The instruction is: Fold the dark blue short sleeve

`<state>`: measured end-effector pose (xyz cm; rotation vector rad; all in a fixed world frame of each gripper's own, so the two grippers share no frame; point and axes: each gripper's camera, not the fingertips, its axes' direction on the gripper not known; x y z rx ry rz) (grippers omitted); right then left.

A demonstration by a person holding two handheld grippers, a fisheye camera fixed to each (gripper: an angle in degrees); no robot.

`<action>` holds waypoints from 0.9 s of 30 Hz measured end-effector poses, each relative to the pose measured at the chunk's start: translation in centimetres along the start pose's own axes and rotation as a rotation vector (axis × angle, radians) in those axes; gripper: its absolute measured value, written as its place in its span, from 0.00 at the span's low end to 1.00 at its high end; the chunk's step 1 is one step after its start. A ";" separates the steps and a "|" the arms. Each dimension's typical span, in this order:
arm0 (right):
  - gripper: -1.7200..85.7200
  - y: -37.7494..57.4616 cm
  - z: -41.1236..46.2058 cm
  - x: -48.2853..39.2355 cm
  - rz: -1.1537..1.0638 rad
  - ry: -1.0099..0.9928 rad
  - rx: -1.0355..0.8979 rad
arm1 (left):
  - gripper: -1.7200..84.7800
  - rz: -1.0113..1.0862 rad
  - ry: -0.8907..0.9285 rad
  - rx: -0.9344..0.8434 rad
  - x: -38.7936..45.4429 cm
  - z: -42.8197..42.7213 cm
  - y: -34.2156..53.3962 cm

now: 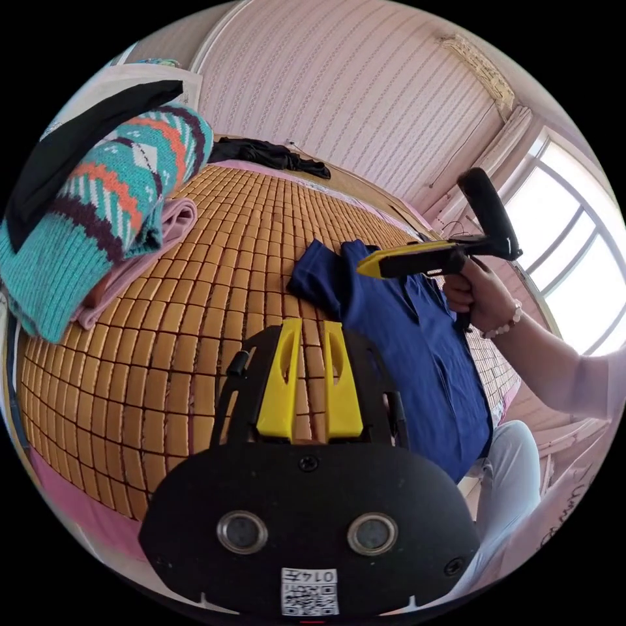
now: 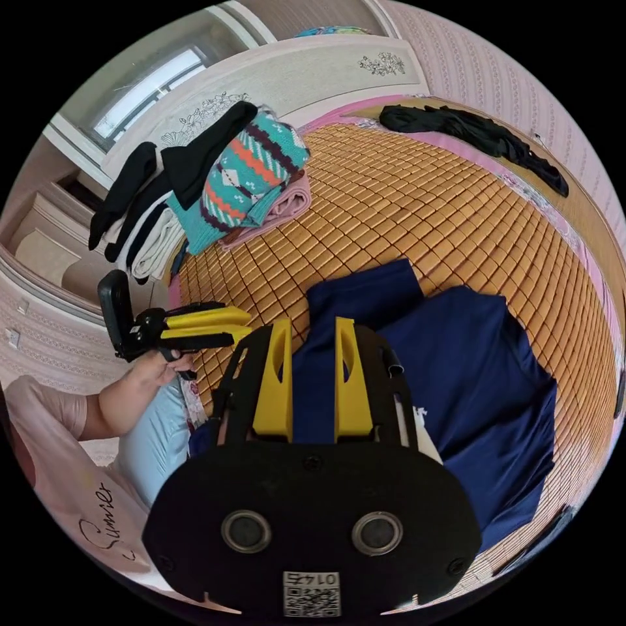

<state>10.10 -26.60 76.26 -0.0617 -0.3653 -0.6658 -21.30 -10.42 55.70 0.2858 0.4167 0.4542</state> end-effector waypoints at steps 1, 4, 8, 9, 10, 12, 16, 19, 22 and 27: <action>0.13 -2.4 1.3 -0.9 -0.016 0.030 -0.034 | 0.09 -0.002 -0.001 -0.001 -0.5 0.1 0.2; 0.13 -6.9 5.7 -3.6 -0.065 0.099 -0.165 | 0.10 -0.050 0.011 -0.011 -3.2 0.4 1.0; 0.08 -9.2 9.9 -6.3 -0.106 0.282 -0.255 | 0.11 -0.068 0.102 0.016 -6.1 -1.1 1.1; 0.06 -9.7 9.8 -7.1 -0.116 0.281 -0.237 | 0.11 -0.070 0.090 0.028 -6.7 -1.5 1.1; 0.05 -10.2 9.5 -8.0 -0.137 0.241 -0.226 | 0.11 -0.077 0.089 0.034 -7.1 -1.6 1.1; 0.05 -10.7 9.0 -9.6 -0.199 0.140 -0.199 | 0.11 -0.109 0.102 0.043 -8.7 -1.7 1.2; 0.08 -12.0 9.4 -12.3 -0.294 0.047 -0.276 | 0.11 -0.173 0.161 -0.006 -10.9 -0.6 1.2; 0.09 -13.9 8.6 -12.7 -0.277 0.032 -0.239 | 0.11 -0.203 0.185 -0.014 -12.3 -0.3 1.2; 0.08 -16.2 8.2 -12.0 -0.188 0.076 -0.184 | 0.11 -0.181 0.170 -0.011 -12.7 -0.6 1.0; 0.10 -18.7 11.8 -9.6 -0.010 0.292 -0.223 | 0.10 -0.195 0.174 -0.024 -14.2 -0.7 0.7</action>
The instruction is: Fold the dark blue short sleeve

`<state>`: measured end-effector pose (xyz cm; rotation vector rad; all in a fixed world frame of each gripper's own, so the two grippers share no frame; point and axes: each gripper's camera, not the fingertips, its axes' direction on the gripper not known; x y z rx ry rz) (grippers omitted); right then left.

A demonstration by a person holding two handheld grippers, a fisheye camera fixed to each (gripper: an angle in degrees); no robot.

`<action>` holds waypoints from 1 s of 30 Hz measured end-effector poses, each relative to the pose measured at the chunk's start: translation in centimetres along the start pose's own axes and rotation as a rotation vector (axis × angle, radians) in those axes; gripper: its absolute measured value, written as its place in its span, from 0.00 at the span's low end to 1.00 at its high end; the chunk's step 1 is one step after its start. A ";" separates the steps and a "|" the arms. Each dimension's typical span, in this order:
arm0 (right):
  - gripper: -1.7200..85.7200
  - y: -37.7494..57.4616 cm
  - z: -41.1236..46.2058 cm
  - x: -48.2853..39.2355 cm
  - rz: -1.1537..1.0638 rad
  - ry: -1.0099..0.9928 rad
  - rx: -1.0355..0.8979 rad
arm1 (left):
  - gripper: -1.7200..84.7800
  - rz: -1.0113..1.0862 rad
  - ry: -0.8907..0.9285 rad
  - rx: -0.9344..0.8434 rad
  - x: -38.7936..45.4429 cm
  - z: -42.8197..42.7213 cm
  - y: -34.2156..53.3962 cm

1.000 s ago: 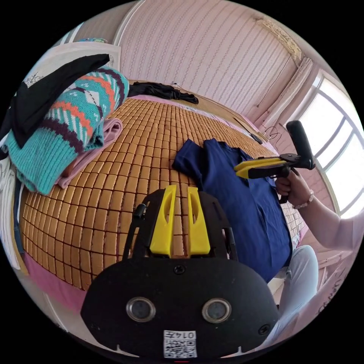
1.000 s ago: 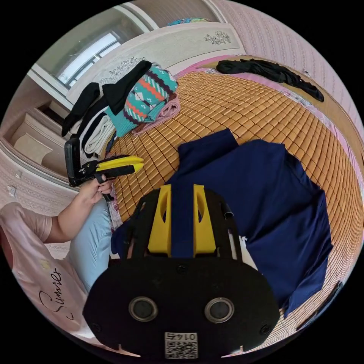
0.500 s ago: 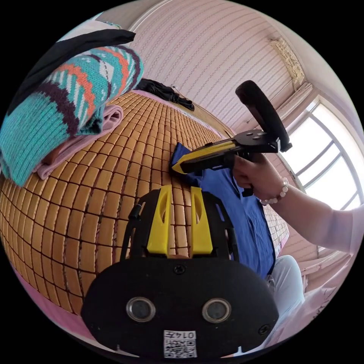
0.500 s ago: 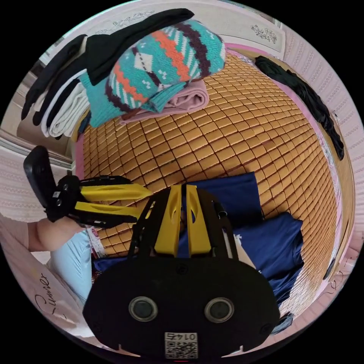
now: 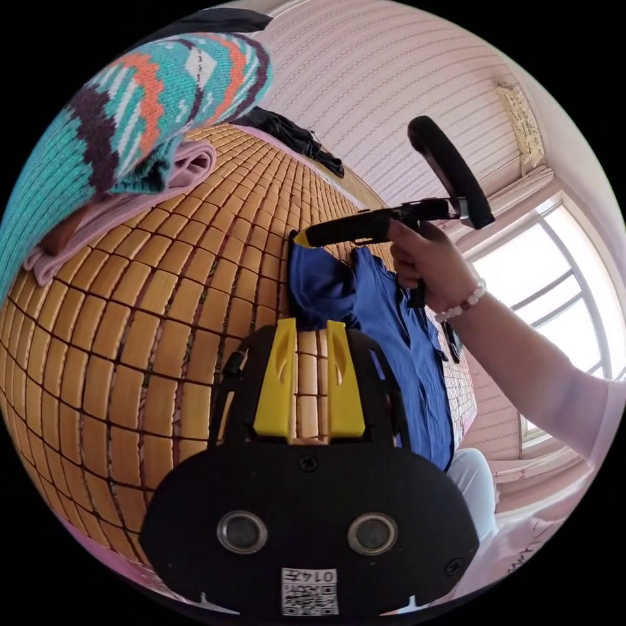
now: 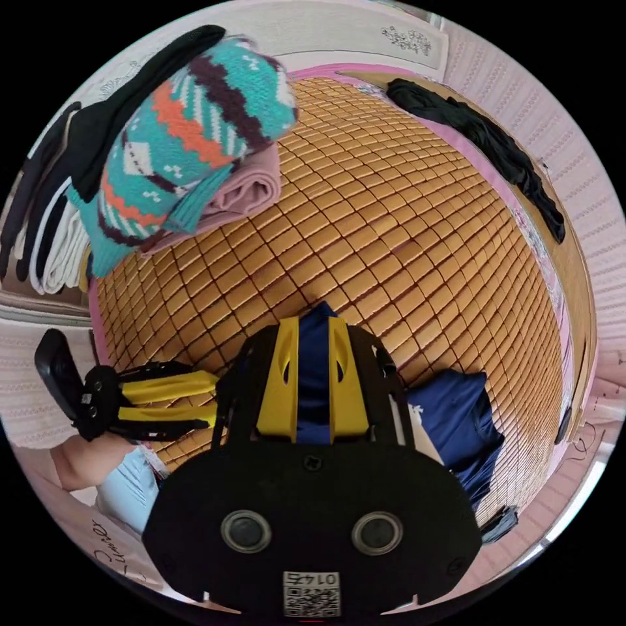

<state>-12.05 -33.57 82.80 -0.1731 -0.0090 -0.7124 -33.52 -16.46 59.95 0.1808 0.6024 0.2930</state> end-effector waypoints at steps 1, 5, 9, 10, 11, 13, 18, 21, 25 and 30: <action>0.09 -0.4 0.7 0.1 0.027 -0.020 -0.003 | 0.10 -0.009 -0.003 0.005 -0.3 -0.1 -0.1; 0.03 -1.3 0.4 -0.7 0.026 0.000 0.027 | 0.06 0.042 0.040 -0.089 -1.3 0.5 -2.8; 0.02 -2.6 0.4 -2.4 -0.054 0.061 -0.011 | 0.01 0.057 0.038 -0.114 -2.2 0.7 -3.1; 0.02 -3.0 0.3 -2.8 -0.076 0.079 -0.013 | 0.01 0.065 0.036 -0.118 -2.2 0.7 -3.1; 0.02 -3.1 0.2 -3.0 -0.084 0.087 -0.010 | 0.01 0.068 0.025 -0.117 -2.2 0.6 -3.2; 0.02 -3.5 -0.3 -3.5 -0.089 0.099 0.026 | 0.01 0.072 0.009 -0.097 -2.1 0.3 -3.2; 0.02 -4.1 0.1 -4.1 -0.083 0.067 0.035 | 0.01 0.103 -0.023 -0.110 -2.1 -0.5 -3.7; 0.02 -4.0 0.8 -4.8 -0.102 0.060 0.030 | 0.01 0.146 -0.037 -0.139 -1.6 -0.9 -4.0; 0.03 -3.6 1.0 -4.9 -0.114 0.079 0.002 | 0.01 0.169 -0.060 -0.164 -1.3 -0.4 -3.8; 0.05 -2.0 -0.9 -4.4 -0.113 0.061 0.056 | 0.01 0.176 -0.070 -0.172 -1.0 -0.8 -3.8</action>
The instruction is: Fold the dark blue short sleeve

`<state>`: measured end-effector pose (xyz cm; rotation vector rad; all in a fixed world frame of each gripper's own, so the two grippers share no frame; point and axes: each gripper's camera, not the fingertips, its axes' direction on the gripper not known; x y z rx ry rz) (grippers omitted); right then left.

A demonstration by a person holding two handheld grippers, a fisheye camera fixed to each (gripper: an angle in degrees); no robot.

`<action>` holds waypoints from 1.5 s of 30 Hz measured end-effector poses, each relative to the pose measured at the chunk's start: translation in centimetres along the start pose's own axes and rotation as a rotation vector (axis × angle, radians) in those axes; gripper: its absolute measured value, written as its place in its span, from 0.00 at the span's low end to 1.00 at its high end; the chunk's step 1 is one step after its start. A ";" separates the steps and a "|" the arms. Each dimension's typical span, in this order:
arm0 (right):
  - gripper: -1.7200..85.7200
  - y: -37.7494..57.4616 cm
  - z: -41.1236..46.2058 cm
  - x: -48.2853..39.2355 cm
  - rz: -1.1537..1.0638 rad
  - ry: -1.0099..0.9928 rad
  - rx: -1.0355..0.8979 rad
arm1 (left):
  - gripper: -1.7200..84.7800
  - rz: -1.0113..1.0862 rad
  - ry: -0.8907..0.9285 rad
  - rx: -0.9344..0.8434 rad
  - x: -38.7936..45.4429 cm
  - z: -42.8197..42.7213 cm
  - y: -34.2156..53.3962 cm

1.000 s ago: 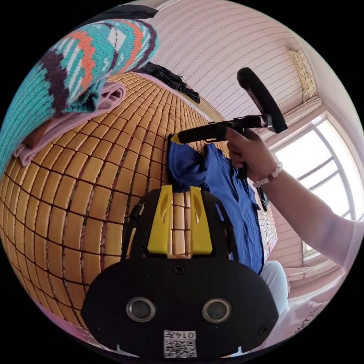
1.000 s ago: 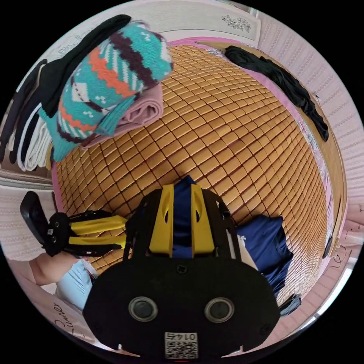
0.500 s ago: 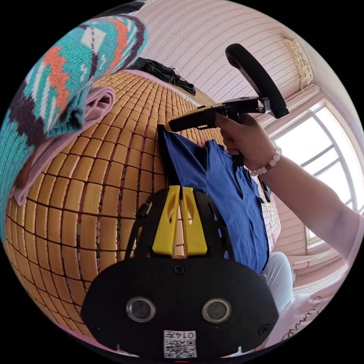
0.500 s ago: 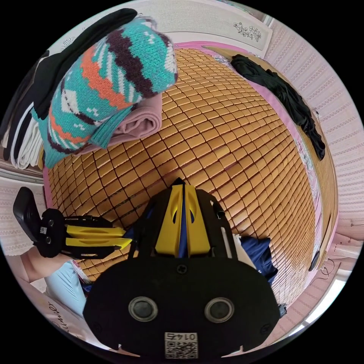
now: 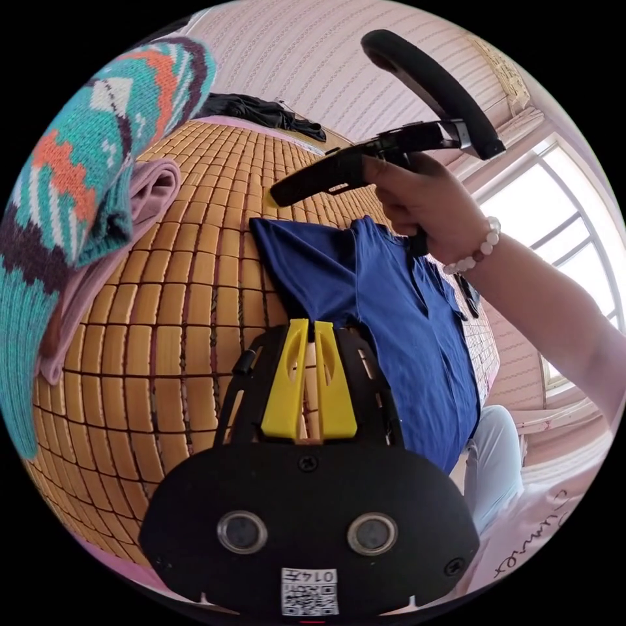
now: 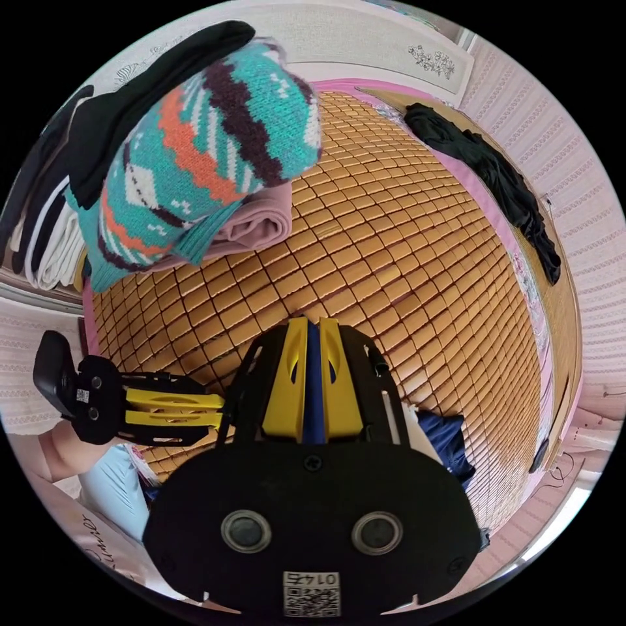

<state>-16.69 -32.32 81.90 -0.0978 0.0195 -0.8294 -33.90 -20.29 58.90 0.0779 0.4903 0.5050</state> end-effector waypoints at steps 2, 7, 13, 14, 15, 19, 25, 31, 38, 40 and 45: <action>0.05 0.5 0.4 -0.1 -0.017 -0.020 -0.027 | 0.01 -0.011 0.014 0.000 -0.1 -0.1 0.0; 0.02 1.8 2.9 -0.4 -0.024 0.006 -0.092 | 0.01 -0.013 0.026 -0.009 0.3 -0.3 0.1; 0.01 3.3 3.6 0.5 -0.043 0.018 -0.122 | 0.01 0.008 0.012 -0.030 1.2 -0.4 0.1; 0.01 3.5 3.6 0.8 -0.040 0.011 -0.122 | 0.01 -0.010 0.037 -0.006 1.1 -0.5 0.3; 0.01 4.0 3.7 1.4 -0.033 -0.006 -0.124 | 0.02 -0.012 0.043 -0.006 1.2 -0.6 0.3; 0.02 7.2 2.1 4.2 0.056 -0.104 -0.044 | 0.07 -0.034 0.050 -0.008 1.9 -1.2 0.2; 0.04 23.6 -4.2 10.2 0.301 -0.320 0.227 | 0.10 -0.040 0.033 0.098 2.9 -5.0 0.9; 0.06 48.6 -5.2 11.7 0.704 -0.257 0.067 | 0.10 0.124 0.029 0.157 9.2 -7.2 1.9; 0.14 65.7 -2.3 8.3 0.952 -0.236 -0.190 | 0.10 0.111 0.159 0.027 17.8 -5.8 7.8; 0.14 67.6 -1.3 8.0 0.933 -0.265 -0.212 | 0.11 0.124 0.121 -0.028 20.0 -6.1 9.7; 0.13 68.6 1.6 8.0 0.848 -0.262 -0.321 | 0.12 0.213 0.051 -0.299 25.9 -3.5 12.8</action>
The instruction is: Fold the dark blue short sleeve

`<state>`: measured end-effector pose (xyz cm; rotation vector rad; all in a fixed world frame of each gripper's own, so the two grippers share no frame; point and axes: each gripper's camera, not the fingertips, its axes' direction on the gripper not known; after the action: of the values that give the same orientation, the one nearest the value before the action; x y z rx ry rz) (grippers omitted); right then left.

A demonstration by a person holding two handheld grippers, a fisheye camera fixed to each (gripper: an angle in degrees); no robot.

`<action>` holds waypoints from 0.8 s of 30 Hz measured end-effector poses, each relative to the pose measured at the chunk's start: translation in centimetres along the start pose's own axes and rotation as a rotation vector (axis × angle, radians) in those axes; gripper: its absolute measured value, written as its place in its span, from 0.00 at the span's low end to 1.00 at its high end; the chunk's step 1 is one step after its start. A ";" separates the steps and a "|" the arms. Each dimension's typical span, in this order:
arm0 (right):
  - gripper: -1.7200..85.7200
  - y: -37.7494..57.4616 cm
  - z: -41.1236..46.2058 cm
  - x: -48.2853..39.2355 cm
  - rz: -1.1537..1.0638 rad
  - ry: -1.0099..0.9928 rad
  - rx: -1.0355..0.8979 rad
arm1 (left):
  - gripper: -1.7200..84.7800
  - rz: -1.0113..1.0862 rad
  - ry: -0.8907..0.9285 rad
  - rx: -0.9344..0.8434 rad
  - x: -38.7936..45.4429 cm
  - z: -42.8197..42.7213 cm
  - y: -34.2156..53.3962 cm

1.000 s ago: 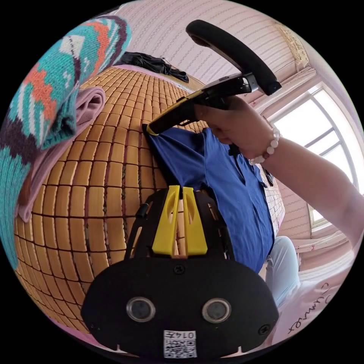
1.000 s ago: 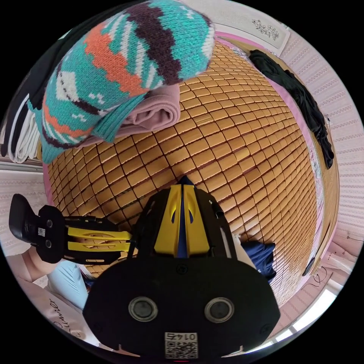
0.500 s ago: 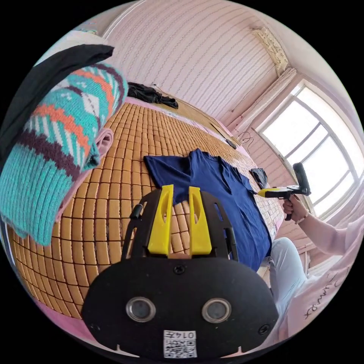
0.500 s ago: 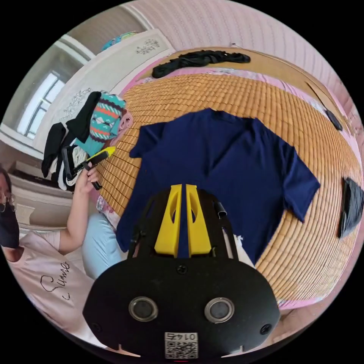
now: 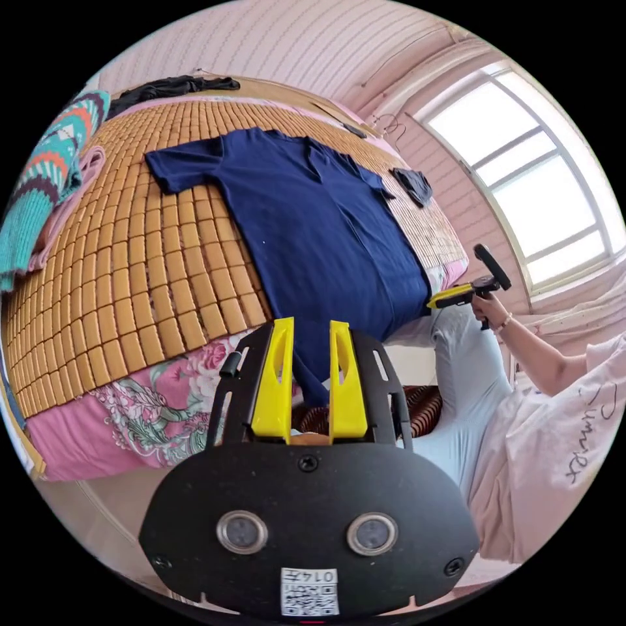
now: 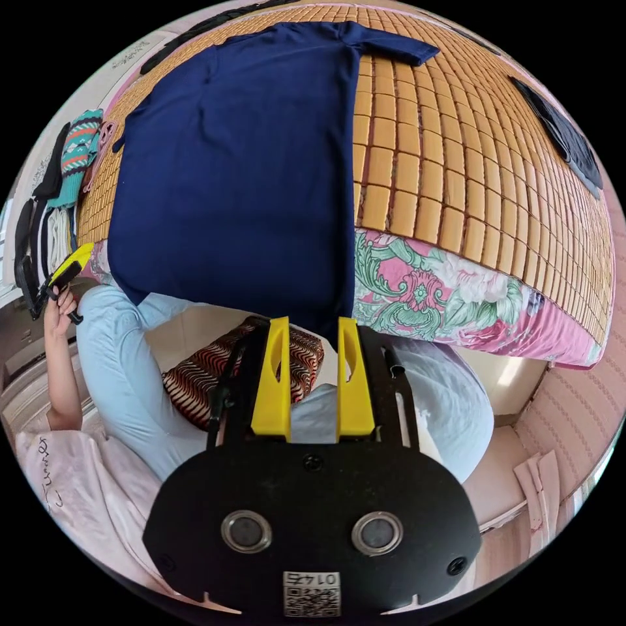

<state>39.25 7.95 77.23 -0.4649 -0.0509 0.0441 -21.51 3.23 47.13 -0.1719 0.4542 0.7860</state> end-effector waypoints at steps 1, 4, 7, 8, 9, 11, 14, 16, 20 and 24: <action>0.10 0.0 0.5 0.3 -0.012 0.013 -0.009 | 0.12 -0.003 -0.002 -0.018 0.5 0.3 -0.2; 0.04 0.4 1.0 1.5 -0.004 0.051 0.002 | 0.12 0.033 -0.119 -0.090 3.6 1.2 -1.6; 0.03 1.2 0.5 3.1 -0.001 0.004 0.037 | 0.12 0.072 -0.295 -0.203 6.4 3.5 -3.2; 0.03 1.3 0.4 3.5 0.000 0.003 0.041 | 0.11 0.077 -0.333 -0.279 7.1 4.9 -3.7; 0.02 1.6 0.2 4.1 -0.001 0.008 0.045 | 0.10 0.099 -0.358 -0.358 7.8 6.2 -4.0; 0.02 2.1 0.1 4.9 -0.006 0.019 0.055 | 0.09 0.139 -0.412 -0.362 9.2 6.7 -4.5; 0.02 2.3 0.4 6.0 -0.029 0.028 0.040 | 0.03 0.110 -0.375 -0.391 10.0 6.8 -5.7; 0.02 2.5 0.4 6.9 -0.049 0.019 0.046 | 0.02 0.102 -0.360 -0.365 11.0 6.3 -6.1; 0.02 2.6 1.2 8.5 -0.056 0.017 0.005 | 0.01 0.161 -0.459 -0.408 13.2 7.6 -6.0; 0.02 2.6 2.1 10.7 -0.055 -0.011 -0.056 | 0.01 0.159 -0.468 -0.412 14.5 8.0 -6.7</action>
<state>49.77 11.85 78.36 -0.5191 -0.0761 -0.0091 -5.09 10.39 47.53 -0.3271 -0.1440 1.0378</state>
